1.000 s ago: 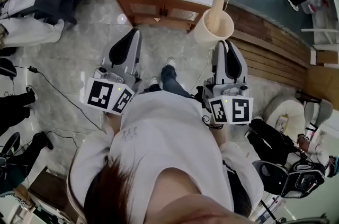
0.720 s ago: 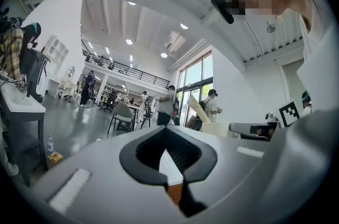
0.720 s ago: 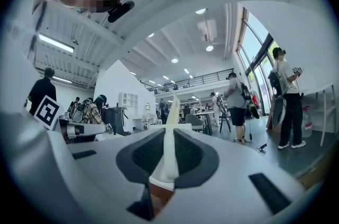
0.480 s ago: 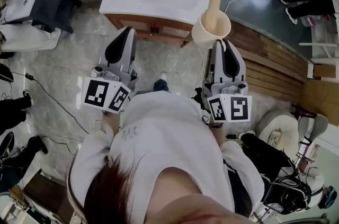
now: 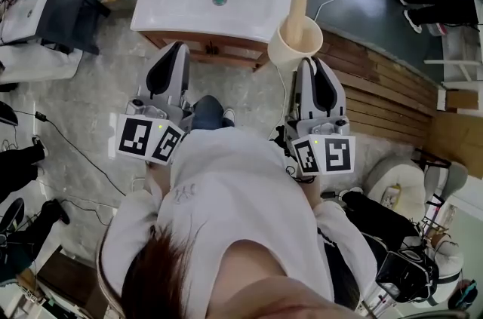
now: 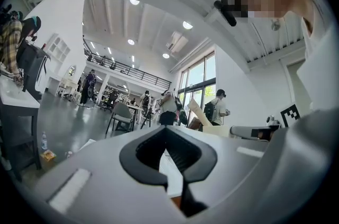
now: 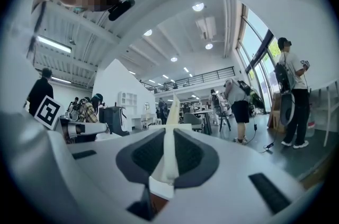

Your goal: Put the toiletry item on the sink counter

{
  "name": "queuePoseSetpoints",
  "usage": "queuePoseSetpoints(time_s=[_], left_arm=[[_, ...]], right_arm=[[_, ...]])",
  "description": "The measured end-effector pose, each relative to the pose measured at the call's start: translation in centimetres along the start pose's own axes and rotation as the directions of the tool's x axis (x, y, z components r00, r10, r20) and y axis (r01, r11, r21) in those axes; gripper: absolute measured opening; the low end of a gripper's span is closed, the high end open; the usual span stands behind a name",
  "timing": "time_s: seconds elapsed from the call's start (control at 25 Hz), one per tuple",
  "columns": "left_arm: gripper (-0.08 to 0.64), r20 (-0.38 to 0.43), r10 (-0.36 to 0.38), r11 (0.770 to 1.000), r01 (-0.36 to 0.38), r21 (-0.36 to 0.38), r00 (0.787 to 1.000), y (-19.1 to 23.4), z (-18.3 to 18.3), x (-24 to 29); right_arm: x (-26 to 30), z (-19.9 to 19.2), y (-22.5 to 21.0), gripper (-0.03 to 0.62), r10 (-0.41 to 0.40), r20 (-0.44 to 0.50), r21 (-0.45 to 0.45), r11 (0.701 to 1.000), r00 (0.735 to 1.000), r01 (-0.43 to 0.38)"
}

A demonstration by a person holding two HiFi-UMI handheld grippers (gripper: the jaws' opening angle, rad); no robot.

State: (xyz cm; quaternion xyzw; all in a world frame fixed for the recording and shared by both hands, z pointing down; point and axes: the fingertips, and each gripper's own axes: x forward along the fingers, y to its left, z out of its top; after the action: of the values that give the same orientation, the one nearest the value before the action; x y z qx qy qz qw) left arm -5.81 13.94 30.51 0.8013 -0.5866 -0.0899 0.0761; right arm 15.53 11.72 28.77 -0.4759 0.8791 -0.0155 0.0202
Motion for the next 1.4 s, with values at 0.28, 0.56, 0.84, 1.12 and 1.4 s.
queuePoseSetpoints(time_s=[0.28, 0.56, 0.84, 1.12, 1.4], left_arm=[[-0.015, -0.004, -0.016, 1.000, 0.016, -0.002, 1.000, 1.3, 0.2, 2.1], [-0.015, -0.016, -0.060, 0.998, 0.060, 0.016, 0.998, 5.0, 0.8, 6.0], [-0.015, -0.007, -0.103, 0.995, 0.103, 0.016, 0.995, 9.9, 3.4, 10.8], [-0.015, -0.008, -0.166, 0.986, 0.166, 0.003, 0.986, 12.4, 3.6, 13.3], [-0.015, -0.034, -0.190, 0.982, 0.190, -0.020, 0.981, 13.7, 2.8, 15.2]], right_arm=[[2.5, -0.2, -0.4, 0.048, -0.011, -0.004, 0.005, 1.000, 1.000, 0.011], [7.7, -0.4, -0.3, 0.048, -0.038, -0.008, 0.011, 0.999, 0.999, 0.038], [14.0, 0.8, 0.4, 0.048, -0.066, 0.002, 0.005, 0.998, 0.998, 0.066], [17.0, 0.7, 0.9, 0.048, -0.114, 0.007, -0.014, 0.993, 0.993, 0.114], [18.6, -0.2, 0.4, 0.048, -0.147, -0.018, -0.005, 0.989, 0.989, 0.147]])
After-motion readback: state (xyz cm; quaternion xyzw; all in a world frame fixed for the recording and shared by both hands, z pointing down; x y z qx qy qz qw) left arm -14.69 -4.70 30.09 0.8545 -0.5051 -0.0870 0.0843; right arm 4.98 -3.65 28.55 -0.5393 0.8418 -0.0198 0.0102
